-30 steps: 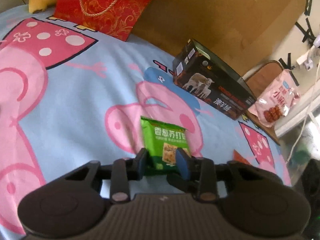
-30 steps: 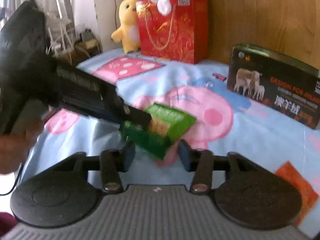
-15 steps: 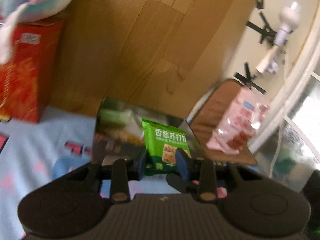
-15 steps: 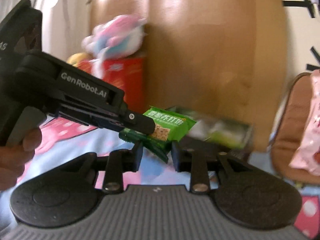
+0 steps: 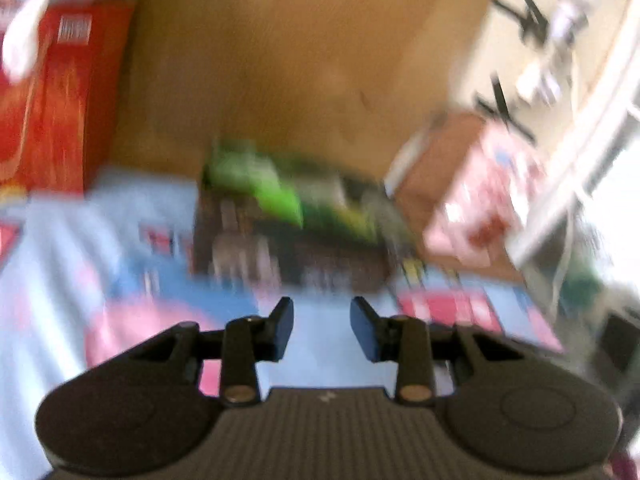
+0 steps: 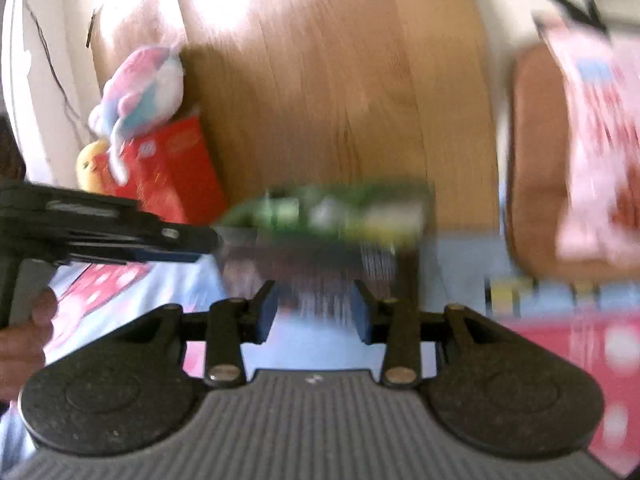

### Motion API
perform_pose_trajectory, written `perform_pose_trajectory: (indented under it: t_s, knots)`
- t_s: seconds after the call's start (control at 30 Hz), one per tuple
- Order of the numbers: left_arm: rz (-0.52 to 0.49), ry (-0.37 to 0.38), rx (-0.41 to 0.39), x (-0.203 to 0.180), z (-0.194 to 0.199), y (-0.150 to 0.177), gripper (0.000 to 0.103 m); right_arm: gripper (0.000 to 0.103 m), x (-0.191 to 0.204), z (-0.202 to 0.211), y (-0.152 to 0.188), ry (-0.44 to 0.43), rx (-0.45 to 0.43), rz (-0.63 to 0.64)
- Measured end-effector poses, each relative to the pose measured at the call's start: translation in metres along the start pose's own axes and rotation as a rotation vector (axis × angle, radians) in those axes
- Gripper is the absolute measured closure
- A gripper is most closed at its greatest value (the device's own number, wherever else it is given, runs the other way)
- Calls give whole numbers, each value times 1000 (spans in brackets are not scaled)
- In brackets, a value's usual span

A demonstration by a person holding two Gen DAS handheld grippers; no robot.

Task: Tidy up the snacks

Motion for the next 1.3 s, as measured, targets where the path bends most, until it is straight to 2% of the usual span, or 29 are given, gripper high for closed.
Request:
perform_pose_trajectory:
  t_s: [0.07,0.13,0.17,0.2,0.33,0.57,0.77,1.0,1.1,1.13,1.2,1.3]
  knots:
    - [12,50,102,-2,-2,30,72,64,-7,7,19,1,49,-22]
    - [37,90,185,-4,-1,57,72,71,-8,12,38,14,94,-35]
    - [44,102,210,-4,1,68,72,75,-8,13,44,8,112,-49]
    - [52,109,226,-4,3,78,72,76,-7,17,46,5,97,-50]
    - [54,88,199,-7,14,96,72,76,1,22,51,27,90,-26]
    - [35,26,161,-15,8,90,77,76,5,17,48,83,99,-57]
    - [44,-13,156,-17,0,85,77,76,13,20,52,109,111,-69]
    - [71,-16,169,-11,1,83,78,73,18,31,57,54,110,-123]
    - [108,40,181,-4,15,84,72,73,22,50,59,-1,64,-122]
    - [113,46,174,-2,18,83,69,70,25,57,60,10,46,-92]
    - [107,59,164,1,23,81,66,48,32,67,65,55,26,-11]
    - [94,69,173,0,18,78,64,45,44,65,77,92,62,118]
Point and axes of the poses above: each gripper's, at about its wrist camera, not at the fingertips, and z roughly against the way its jaws point, x to its left, y to its underside, the point moved 4 cm from there along -z, roughly the way its jaws point, and after that the axes turned 11 degrees about -y, right-handed, at the moved point
